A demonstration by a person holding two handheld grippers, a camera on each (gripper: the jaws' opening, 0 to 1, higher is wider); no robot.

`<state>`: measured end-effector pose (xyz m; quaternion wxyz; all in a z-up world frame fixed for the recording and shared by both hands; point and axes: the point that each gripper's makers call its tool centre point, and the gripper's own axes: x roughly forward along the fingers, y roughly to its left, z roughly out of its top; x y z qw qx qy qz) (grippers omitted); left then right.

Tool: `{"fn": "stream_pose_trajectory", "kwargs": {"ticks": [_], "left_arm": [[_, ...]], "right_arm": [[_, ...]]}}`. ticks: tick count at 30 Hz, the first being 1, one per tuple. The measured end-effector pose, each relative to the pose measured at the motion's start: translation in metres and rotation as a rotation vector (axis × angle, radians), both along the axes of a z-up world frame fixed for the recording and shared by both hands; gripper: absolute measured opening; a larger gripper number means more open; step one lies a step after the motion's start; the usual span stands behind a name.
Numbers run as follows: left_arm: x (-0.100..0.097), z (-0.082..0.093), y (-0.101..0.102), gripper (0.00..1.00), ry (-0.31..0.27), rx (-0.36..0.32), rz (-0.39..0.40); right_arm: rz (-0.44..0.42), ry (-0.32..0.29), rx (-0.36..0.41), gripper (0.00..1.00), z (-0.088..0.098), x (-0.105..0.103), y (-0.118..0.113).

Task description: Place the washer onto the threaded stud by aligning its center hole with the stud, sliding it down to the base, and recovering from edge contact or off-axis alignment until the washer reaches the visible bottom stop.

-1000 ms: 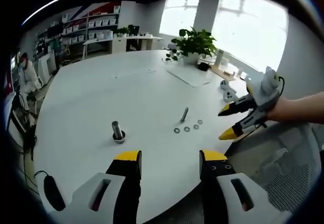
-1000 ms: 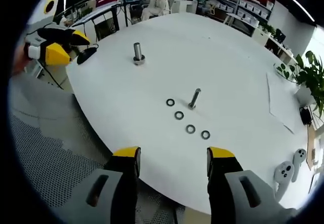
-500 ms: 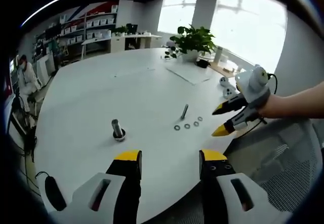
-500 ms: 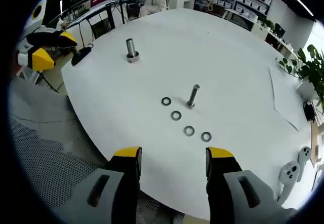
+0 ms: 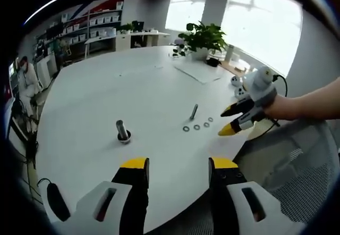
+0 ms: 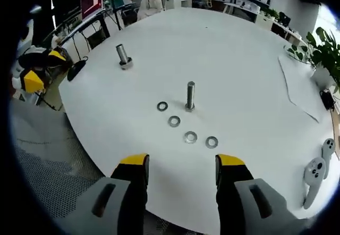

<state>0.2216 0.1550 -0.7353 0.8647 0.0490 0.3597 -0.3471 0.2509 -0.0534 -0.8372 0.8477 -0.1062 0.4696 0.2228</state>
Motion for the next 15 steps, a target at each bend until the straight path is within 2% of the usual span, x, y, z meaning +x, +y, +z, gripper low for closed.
{"fn": "stream_pose_trajectory", "kwargs": {"ticks": [8, 12, 15], "left_arm": [[0.002, -0.003, 0.007, 0.43, 0.008, 0.01, 0.02], [0.002, -0.004, 0.008, 0.43, 0.008, 0.023, 0.022], [0.003, -0.004, 0.009, 0.43, 0.006, 0.027, 0.025]], "right_arm": [[0.017, 0.0, -0.02, 0.47, -0.004, 0.017, -0.008], [0.03, 0.001, -0.033, 0.37, -0.002, 0.026, -0.014], [0.026, 0.008, -0.04, 0.36, -0.006, 0.029, -0.02]]}}
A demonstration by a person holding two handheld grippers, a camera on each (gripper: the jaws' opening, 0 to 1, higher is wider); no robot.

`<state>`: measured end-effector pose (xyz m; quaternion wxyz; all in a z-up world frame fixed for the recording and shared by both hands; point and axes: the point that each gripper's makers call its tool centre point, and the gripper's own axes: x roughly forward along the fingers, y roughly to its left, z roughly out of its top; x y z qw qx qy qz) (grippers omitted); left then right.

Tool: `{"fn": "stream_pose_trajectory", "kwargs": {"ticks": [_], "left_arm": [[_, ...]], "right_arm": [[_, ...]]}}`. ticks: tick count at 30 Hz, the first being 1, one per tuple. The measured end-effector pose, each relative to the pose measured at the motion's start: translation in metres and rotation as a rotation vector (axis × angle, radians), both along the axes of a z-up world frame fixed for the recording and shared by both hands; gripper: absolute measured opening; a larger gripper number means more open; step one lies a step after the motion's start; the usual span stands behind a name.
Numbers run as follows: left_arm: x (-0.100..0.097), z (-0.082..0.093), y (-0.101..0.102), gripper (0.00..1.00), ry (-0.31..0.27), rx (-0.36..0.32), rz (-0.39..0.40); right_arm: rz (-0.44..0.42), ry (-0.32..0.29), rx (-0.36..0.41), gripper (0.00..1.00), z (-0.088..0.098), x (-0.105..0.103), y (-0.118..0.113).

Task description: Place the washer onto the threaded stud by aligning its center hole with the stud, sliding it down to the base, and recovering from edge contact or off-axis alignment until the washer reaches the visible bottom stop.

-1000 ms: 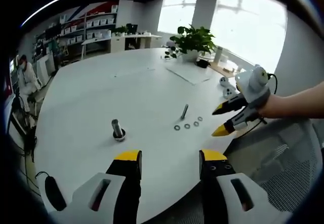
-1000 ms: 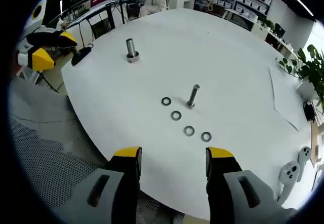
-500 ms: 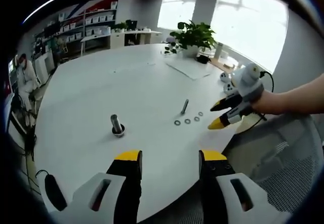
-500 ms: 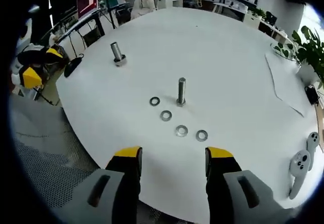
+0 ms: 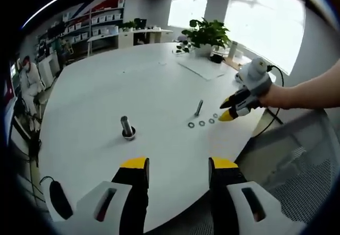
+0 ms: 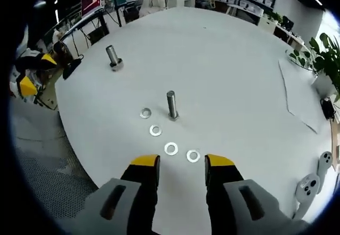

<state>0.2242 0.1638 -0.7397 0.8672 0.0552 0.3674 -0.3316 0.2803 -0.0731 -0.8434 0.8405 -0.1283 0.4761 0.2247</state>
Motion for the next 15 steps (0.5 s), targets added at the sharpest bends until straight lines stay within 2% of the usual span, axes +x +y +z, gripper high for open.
{"fn": "stream_pose_trajectory", "kwargs": {"ticks": [10, 15], "left_arm": [[-0.003, -0.004, -0.001, 0.43, 0.01, 0.015, -0.017], [-0.003, -0.004, -0.001, 0.43, 0.01, 0.016, -0.016]], "right_arm": [[0.02, 0.06, -0.038, 0.29, -0.012, 0.005, -0.011], [0.048, 0.091, -0.036, 0.25, -0.016, 0.005, -0.006]]}}
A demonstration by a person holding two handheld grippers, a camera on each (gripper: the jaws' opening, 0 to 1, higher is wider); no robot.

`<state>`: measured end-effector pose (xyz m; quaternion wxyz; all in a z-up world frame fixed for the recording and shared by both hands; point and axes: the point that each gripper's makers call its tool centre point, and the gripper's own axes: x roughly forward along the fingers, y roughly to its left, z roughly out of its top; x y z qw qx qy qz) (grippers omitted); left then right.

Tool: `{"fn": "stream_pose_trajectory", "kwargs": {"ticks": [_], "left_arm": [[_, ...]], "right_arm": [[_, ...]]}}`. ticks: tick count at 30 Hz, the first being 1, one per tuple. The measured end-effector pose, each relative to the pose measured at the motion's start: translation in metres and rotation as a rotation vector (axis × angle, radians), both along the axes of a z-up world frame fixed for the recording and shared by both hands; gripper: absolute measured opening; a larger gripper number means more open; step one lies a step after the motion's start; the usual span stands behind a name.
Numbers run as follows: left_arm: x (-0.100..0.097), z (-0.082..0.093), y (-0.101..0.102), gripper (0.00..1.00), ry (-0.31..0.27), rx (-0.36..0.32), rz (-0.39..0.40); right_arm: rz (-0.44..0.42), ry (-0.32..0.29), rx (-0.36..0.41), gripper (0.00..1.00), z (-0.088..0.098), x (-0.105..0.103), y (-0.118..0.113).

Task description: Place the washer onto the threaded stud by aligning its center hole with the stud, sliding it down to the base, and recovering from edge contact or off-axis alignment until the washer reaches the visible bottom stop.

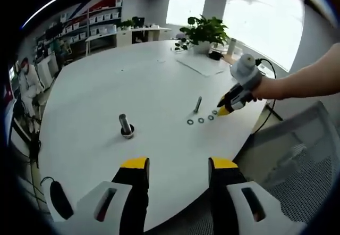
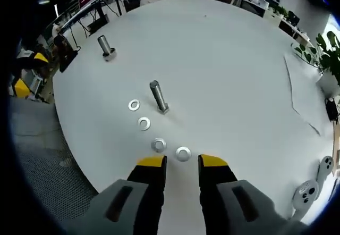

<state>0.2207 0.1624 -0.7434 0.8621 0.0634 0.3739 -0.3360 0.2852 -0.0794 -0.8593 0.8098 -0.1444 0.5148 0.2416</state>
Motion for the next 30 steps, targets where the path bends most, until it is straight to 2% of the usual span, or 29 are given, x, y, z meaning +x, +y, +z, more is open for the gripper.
{"fn": "stream_pose_trajectory", "kwargs": {"ticks": [6, 12, 17, 20, 27, 30], "left_arm": [[-0.0023, -0.0014, -0.0015, 0.43, 0.006, 0.005, -0.012], [-0.003, -0.0016, -0.0022, 0.43, 0.006, 0.007, -0.018], [-0.0047, -0.0021, -0.0039, 0.42, 0.006, 0.014, -0.032], [-0.0053, -0.0025, -0.0034, 0.42, 0.006, 0.017, -0.033], [-0.0049, -0.0028, -0.0024, 0.42, 0.006, 0.021, -0.033], [-0.0053, -0.0033, -0.0024, 0.41, 0.006, 0.024, -0.035]], "right_arm": [[0.017, 0.021, -0.023, 0.22, -0.0075, -0.0011, 0.0002], [0.039, 0.019, -0.029, 0.19, -0.0069, 0.0038, 0.0004], [0.123, 0.095, -0.08, 0.15, -0.0083, 0.0045, -0.0026], [0.117, 0.15, -0.118, 0.15, -0.009, 0.0059, -0.0009], [0.185, 0.177, -0.174, 0.15, -0.0088, 0.0049, 0.0008], [0.175, 0.186, -0.181, 0.15, -0.0099, 0.0067, 0.0006]]}}
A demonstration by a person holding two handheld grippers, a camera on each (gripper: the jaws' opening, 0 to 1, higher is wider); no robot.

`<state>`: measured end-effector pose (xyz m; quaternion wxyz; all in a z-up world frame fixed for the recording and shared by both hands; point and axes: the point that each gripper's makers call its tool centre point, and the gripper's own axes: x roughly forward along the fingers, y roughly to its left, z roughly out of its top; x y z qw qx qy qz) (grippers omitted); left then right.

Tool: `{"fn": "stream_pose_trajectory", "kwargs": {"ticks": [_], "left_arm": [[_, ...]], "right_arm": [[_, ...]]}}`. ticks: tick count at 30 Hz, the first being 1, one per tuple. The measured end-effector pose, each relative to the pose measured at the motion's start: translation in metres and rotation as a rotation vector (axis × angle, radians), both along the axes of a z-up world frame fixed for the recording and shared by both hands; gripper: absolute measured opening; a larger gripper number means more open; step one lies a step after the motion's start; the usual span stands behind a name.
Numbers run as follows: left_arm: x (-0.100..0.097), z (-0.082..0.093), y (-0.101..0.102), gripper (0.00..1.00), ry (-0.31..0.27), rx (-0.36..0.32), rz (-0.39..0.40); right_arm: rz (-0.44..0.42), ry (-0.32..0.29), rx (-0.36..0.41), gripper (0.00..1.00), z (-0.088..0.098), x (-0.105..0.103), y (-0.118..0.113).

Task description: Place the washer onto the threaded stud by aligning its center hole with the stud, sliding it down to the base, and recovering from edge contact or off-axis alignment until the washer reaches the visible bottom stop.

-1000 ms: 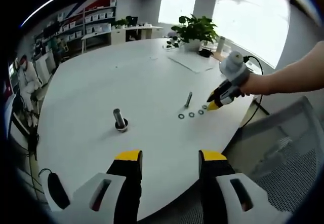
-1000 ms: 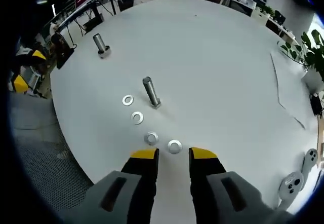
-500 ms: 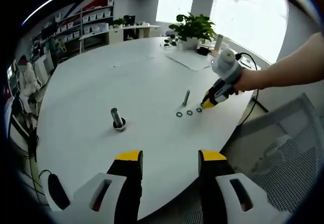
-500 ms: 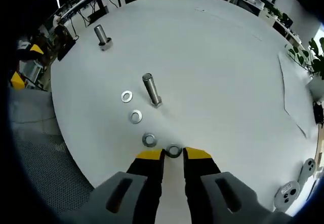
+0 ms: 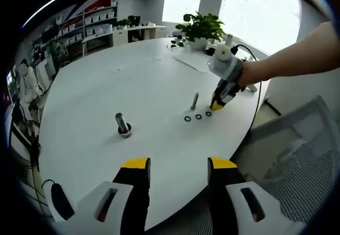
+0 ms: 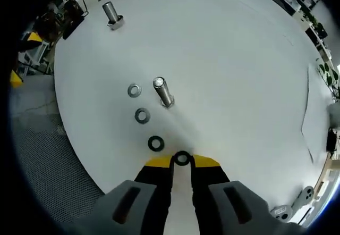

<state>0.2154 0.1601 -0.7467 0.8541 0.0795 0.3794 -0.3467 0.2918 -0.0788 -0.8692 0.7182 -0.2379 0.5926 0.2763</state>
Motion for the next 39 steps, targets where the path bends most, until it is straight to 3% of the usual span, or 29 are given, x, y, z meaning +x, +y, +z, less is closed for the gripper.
{"fn": "stream_pose_trajectory", "kwargs": {"ticks": [5, 10, 17, 29, 39], "left_arm": [[-0.001, -0.001, 0.0, 0.41, 0.003, 0.005, -0.004], [-0.001, -0.002, 0.001, 0.41, 0.005, 0.009, -0.003], [0.0, 0.0, 0.001, 0.41, 0.002, 0.003, 0.004], [0.0, 0.001, -0.001, 0.41, -0.006, 0.001, -0.007], [-0.001, 0.003, -0.003, 0.41, -0.013, -0.004, -0.016]], "right_arm": [[0.006, -0.015, -0.018, 0.14, 0.0, -0.001, 0.0], [-0.032, -0.068, 0.025, 0.14, 0.001, -0.002, -0.001], [-0.044, -0.075, 0.04, 0.13, 0.005, -0.007, 0.002], [-0.068, -0.137, 0.156, 0.13, 0.045, 0.004, 0.029], [0.013, -0.2, 0.181, 0.13, 0.084, 0.023, 0.053]]}}
